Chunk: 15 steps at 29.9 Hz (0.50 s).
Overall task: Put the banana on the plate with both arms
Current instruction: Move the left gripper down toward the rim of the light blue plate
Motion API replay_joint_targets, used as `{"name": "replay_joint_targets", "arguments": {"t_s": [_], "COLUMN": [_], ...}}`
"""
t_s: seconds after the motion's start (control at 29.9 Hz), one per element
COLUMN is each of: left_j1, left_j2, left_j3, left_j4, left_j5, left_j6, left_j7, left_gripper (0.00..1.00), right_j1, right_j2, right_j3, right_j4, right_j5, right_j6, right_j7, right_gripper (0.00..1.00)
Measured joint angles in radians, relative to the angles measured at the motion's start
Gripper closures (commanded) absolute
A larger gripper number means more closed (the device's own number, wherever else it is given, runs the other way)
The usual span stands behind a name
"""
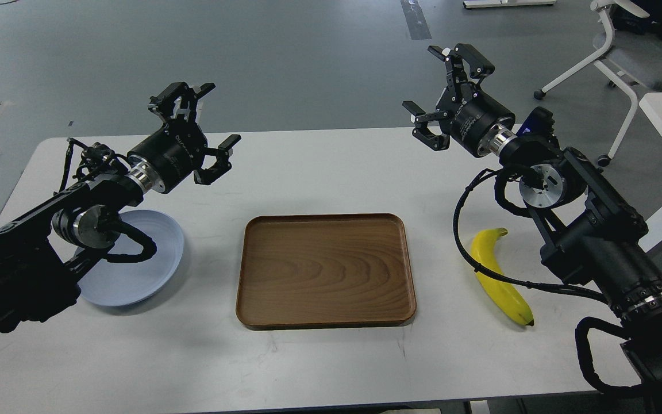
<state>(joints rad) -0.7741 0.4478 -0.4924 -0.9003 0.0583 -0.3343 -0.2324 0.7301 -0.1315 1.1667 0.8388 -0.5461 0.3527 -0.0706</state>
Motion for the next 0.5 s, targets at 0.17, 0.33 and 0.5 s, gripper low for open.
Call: {"name": "replay_joint_targets", "arguments": {"t_s": [0.17, 0.33, 0.5], "left_j1": [0.006, 0.023, 0.037], "left_j2": [0.008, 0.020, 0.024], "left_j3": [-0.001, -0.005, -0.020], "left_j4": [0.000, -0.003, -0.003], "left_j5": [-0.017, -0.075, -0.109], "left_j6": [-0.004, -0.009, -0.009], "left_j7": [0.022, 0.024, 0.024], "left_gripper": [0.01, 0.01, 0.01], "right_j1": [0.001, 0.006, 0.007], "right_j2": [-0.001, -0.003, -0.005], "right_j3": [-0.001, 0.000, 0.000], "right_j4": [-0.001, -0.001, 0.005], "right_j5": [0.000, 0.000, 0.000], "right_j6": [-0.001, -0.001, -0.001], "right_j7": [0.000, -0.006, -0.010], "right_gripper": [0.00, 0.00, 0.00]}}
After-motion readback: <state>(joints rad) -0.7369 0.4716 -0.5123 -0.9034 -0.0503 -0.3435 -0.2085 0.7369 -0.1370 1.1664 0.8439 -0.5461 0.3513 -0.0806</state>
